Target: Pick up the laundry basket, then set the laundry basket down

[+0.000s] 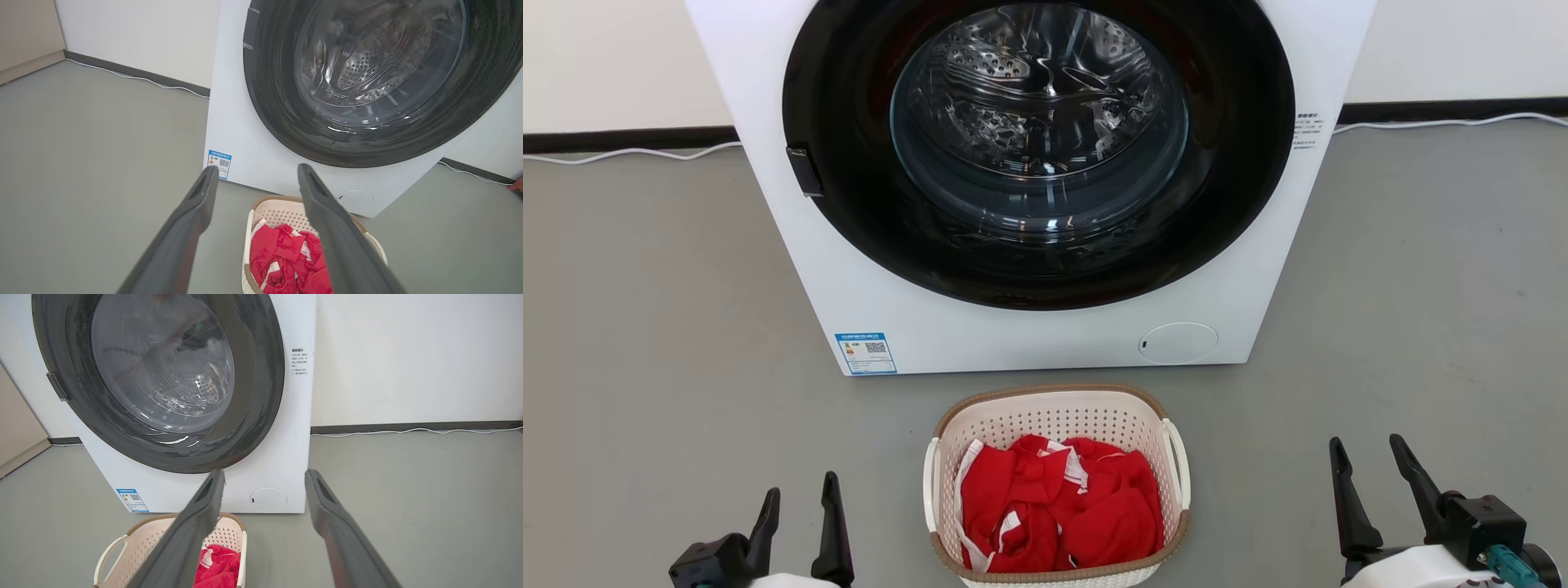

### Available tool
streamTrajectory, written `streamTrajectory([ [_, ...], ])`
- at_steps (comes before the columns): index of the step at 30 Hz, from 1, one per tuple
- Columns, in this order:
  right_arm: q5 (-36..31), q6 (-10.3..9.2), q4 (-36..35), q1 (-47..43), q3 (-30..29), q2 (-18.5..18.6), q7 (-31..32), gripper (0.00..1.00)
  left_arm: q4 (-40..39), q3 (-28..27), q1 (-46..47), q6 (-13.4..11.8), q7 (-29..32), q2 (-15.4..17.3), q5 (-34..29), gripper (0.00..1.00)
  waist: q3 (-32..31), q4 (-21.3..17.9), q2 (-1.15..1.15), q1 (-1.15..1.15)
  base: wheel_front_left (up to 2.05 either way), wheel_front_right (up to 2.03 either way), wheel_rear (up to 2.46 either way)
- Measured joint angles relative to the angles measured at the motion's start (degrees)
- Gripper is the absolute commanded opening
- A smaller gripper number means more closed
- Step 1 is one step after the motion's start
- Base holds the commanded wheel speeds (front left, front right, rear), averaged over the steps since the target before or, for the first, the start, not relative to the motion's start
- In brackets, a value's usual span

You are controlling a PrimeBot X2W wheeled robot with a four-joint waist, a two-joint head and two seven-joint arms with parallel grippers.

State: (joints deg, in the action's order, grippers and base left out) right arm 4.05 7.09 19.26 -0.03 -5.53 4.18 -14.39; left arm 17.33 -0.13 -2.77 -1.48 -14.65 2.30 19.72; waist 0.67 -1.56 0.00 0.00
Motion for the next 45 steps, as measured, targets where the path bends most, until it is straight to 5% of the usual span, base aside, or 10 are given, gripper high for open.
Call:
streamTrajectory([
  [16, -0.02, 0.00, 0.09, -0.15, 0.07, -0.19, 0.00, 1.00, 0.02, -0.75, -0.23, 0.01, 0.00, 0.01, -0.09, 1.00, -0.18, -0.04, 0.00, 0.00, 0.00, 0.00, 0.00],
  [17, 0.03, -0.02, 0.58, -0.18, 0.08, -0.26, 0.02, 0.00, 0.59, -0.73, -0.26, 0.01, 0.02, -0.10, 0.01, 0.00, -0.18, -0.04, 0.00, 0.00, 0.00, 0.00, 0.00],
  [45, 15.75, -0.02, 2.38, -1.35, -0.08, -1.23, 3.80, 0.00, 2.96, -1.12, -1.33, 1.30, 4.08, -0.68, 12.96, 0.00, -0.24, 0.26, 0.00, 0.01, 0.00, 0.00, 0.00],
])
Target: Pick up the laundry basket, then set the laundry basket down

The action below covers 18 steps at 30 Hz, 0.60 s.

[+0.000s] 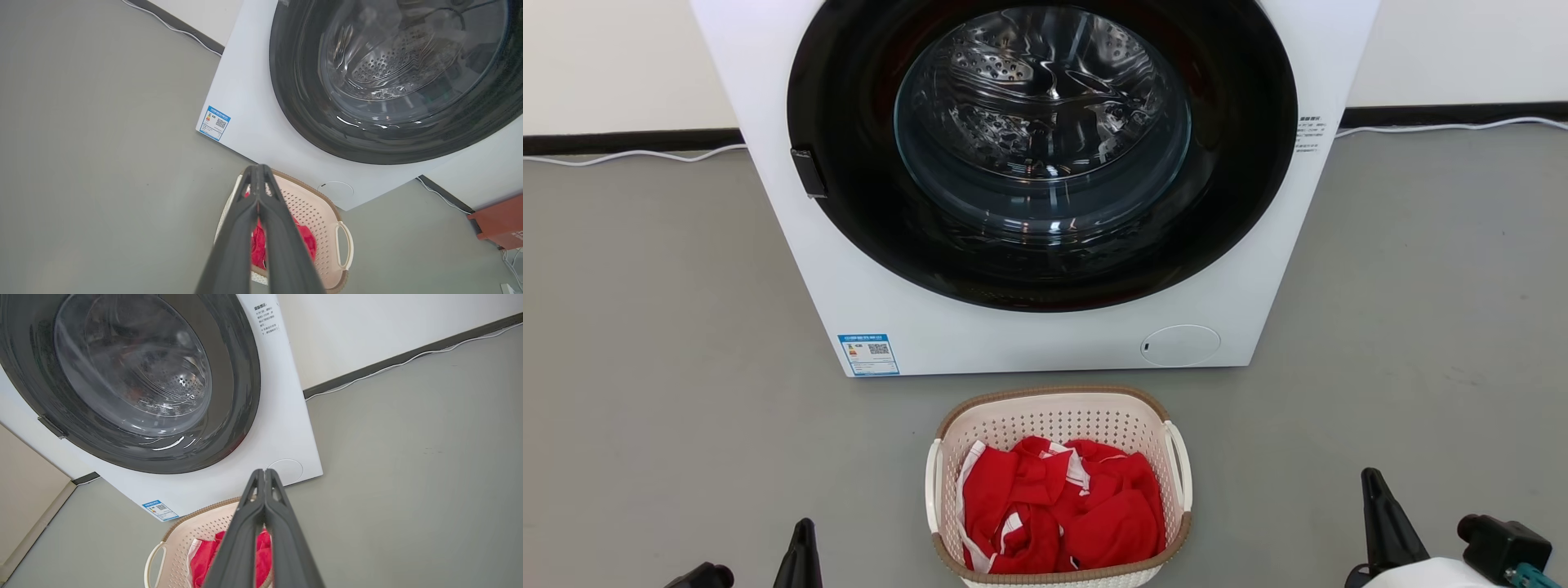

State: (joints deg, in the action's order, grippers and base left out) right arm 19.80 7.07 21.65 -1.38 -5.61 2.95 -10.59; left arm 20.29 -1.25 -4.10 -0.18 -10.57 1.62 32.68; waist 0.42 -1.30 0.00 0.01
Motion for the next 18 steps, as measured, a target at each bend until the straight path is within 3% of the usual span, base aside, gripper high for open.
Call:
streamTrajectory([
  [18, 12.59, 0.00, -0.92, 0.33, -0.30, -0.02, 3.04, 0.00, -0.81, -0.57, 1.11, 1.21, 2.97, 0.10, 10.34, 0.00, -0.04, 0.23, 0.00, -0.01, 0.00, 0.00, 0.00],
])
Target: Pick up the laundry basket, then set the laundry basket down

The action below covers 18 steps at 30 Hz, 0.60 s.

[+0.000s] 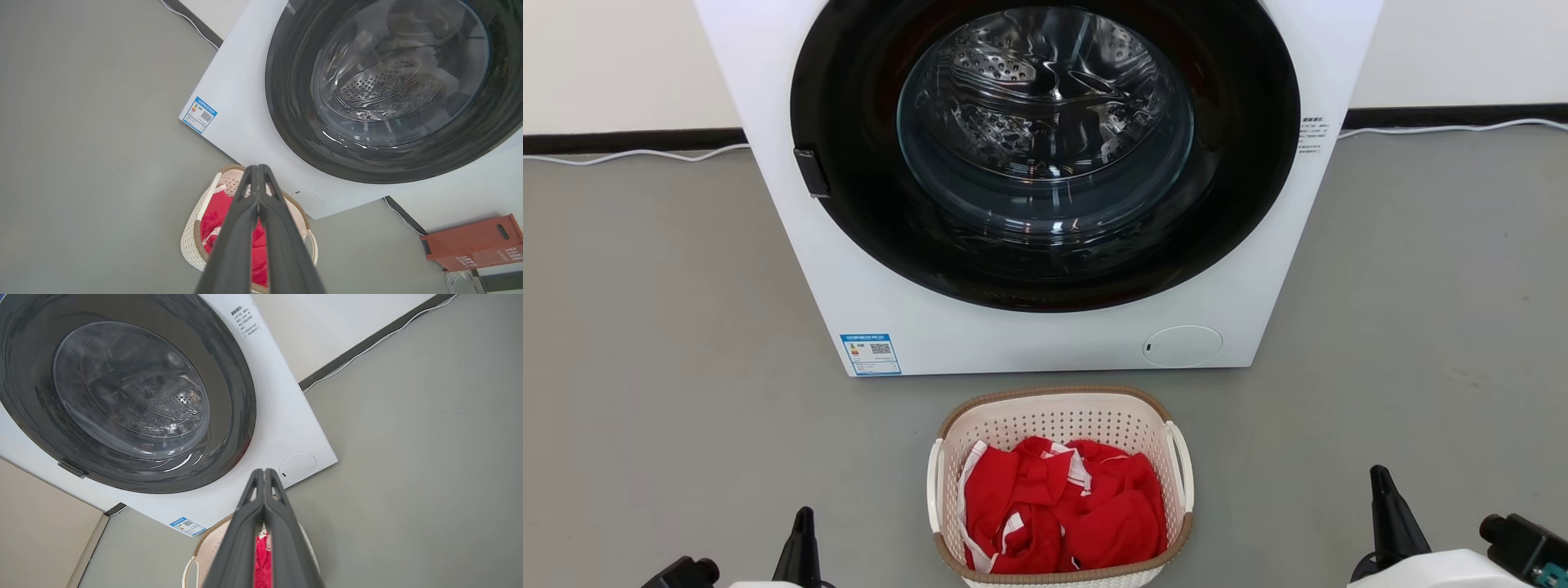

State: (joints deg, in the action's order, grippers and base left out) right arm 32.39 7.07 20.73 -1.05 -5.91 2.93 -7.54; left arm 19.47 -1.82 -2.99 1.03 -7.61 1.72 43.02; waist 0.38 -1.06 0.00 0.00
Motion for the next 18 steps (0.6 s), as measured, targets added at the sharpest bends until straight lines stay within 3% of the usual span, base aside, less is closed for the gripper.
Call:
streamTrajectory([
  [18, 12.57, 0.00, -1.08, 1.08, -0.48, -0.08, 2.83, 0.00, -0.74, -0.68, 1.14, 1.09, 2.93, 0.07, 10.35, 0.00, -0.04, 0.23, 0.00, 0.00, 0.00, 0.00, 0.00],
])
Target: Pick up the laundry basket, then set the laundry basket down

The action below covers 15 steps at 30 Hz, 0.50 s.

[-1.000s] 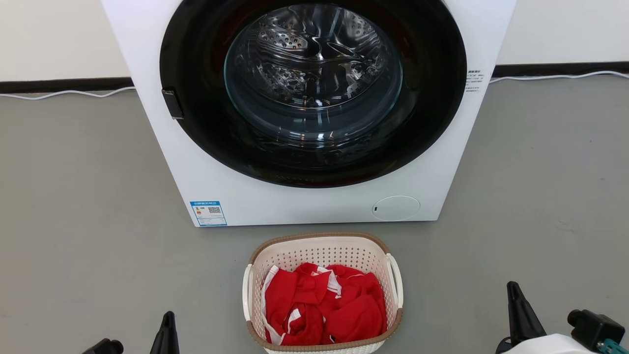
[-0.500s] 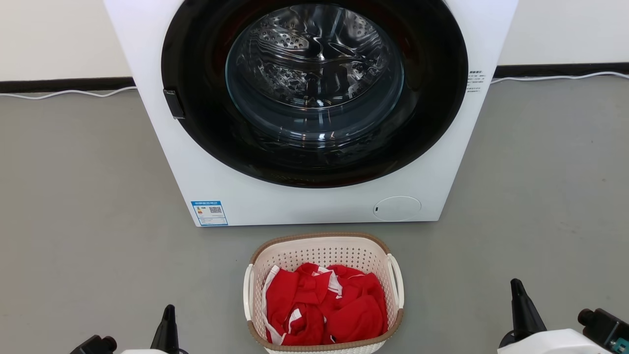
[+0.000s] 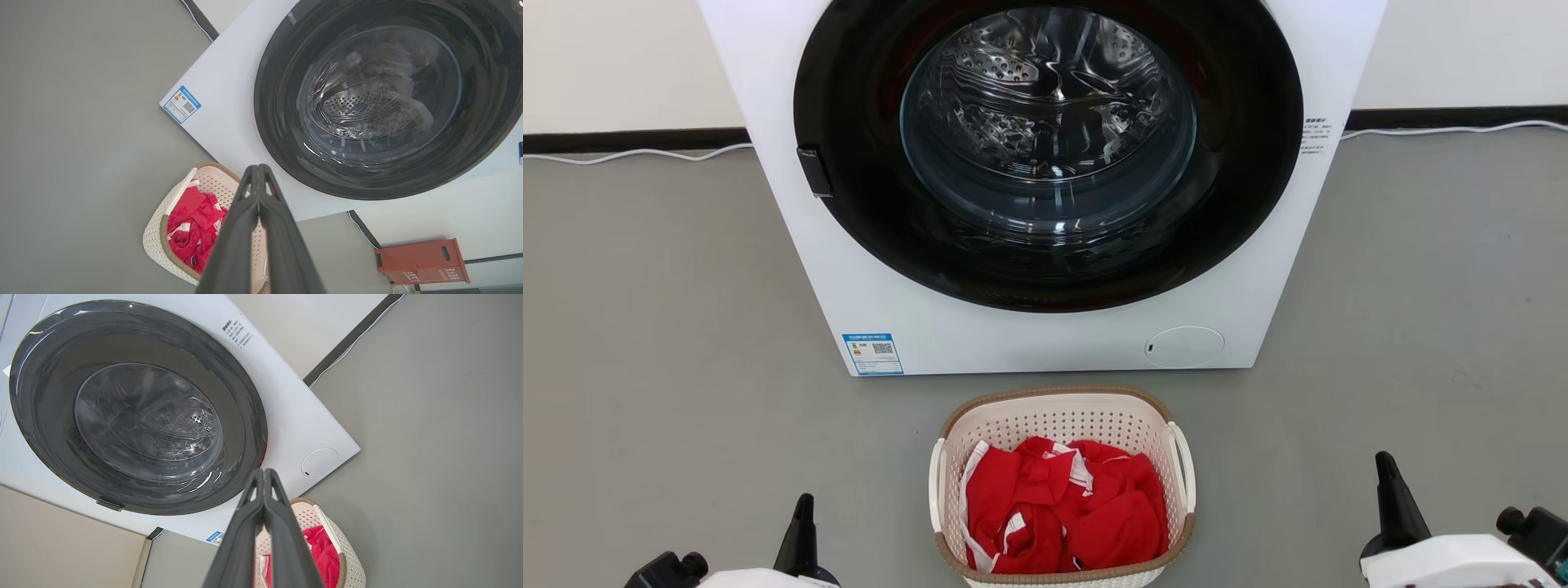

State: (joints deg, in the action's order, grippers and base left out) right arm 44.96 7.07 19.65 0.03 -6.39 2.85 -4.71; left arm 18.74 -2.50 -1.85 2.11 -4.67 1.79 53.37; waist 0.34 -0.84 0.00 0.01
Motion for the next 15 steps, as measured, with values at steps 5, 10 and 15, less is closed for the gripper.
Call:
streamTrajectory([
  [5, 4.13, 0.00, -0.34, 0.24, -0.18, -0.02, 1.10, 0.00, -0.23, -0.16, 0.16, 0.49, 0.88, 0.02, 3.45, 0.00, -0.02, 0.08, 0.00, 0.00, 0.00, 0.00, 0.00],
  [10, 7.67, 0.00, -0.51, 0.29, -0.27, -0.05, 1.75, 0.00, -0.40, -0.30, 0.74, 0.98, 1.72, 0.04, 6.31, 0.00, -0.03, 0.14, 0.00, 0.00, 0.00, 0.00, 0.00],
  [15, 11.09, 0.00, -0.79, 0.40, -0.38, -0.09, 2.53, 0.00, -0.76, -0.43, 1.31, 1.01, 2.65, 0.05, 8.99, 0.00, -0.04, 0.20, 0.00, 0.00, 0.00, 0.00, 0.00],
])
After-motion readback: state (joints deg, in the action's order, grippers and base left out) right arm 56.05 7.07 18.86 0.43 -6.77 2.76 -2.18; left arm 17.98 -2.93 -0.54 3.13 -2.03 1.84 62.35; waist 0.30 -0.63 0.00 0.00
